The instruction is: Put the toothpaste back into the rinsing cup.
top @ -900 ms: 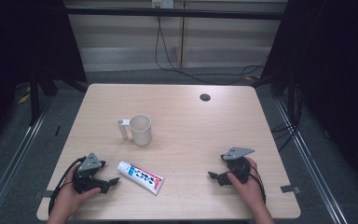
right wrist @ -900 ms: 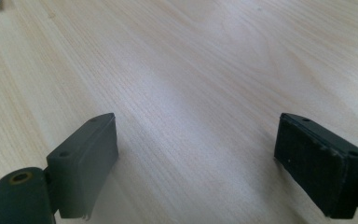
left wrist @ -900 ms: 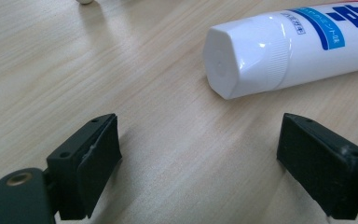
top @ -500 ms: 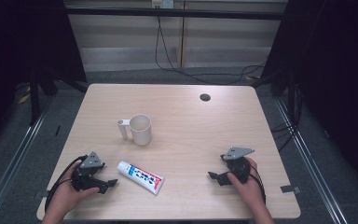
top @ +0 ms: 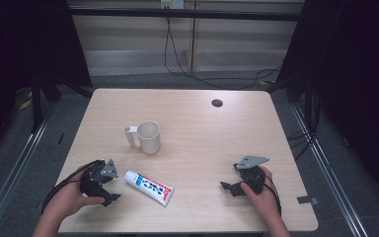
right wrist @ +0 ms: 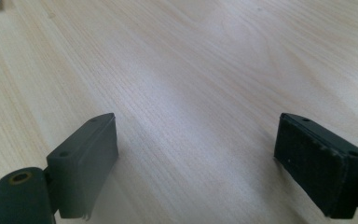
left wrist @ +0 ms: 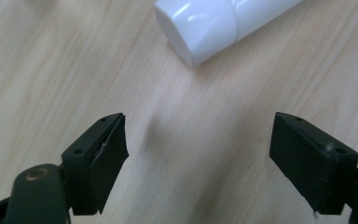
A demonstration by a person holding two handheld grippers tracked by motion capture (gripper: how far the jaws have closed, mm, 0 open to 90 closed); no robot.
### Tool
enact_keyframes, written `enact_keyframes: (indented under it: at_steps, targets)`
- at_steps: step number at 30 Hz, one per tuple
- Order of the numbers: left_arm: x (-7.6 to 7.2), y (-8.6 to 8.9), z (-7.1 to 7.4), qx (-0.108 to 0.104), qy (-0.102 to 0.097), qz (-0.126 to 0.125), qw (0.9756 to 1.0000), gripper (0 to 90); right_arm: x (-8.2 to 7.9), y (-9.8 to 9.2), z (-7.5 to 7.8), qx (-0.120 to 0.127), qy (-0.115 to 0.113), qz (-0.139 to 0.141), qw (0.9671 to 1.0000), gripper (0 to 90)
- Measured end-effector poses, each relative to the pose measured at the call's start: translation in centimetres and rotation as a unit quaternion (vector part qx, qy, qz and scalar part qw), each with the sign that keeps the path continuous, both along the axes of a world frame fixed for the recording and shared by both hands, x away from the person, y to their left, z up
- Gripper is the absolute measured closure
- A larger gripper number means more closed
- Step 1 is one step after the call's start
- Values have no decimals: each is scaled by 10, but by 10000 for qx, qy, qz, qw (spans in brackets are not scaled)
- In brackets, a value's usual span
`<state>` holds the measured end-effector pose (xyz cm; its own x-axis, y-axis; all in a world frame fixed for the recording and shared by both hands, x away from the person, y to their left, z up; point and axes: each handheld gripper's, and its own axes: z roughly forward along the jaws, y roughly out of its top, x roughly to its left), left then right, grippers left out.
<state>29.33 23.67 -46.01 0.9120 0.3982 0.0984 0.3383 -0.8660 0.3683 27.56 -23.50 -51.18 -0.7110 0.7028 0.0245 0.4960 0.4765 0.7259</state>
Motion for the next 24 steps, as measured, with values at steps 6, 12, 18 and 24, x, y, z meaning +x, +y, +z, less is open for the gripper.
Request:
enact_keyframes:
  at_steps: [6, 12, 18, 24]
  targets:
    - [6, -14, 15, 1, 16, -338, 9994, 191, 0, 0, 0, 2, 3, 3, 10000, 128]
    - [9, -36, 26, 28, 49, -772, 9970, 196, 0, 0, 0, 5, 15, -2, 10000, 128]
    - [13, -51, 25, 55, 138, -952, 9953, 197, 0, 0, 0, 5, 13, -1, 10000, 128]
    - [17, -69, 21, 123, 195, -1210, 9924, 197, 0, 0, 0, 5, 13, -5, 10000, 128]
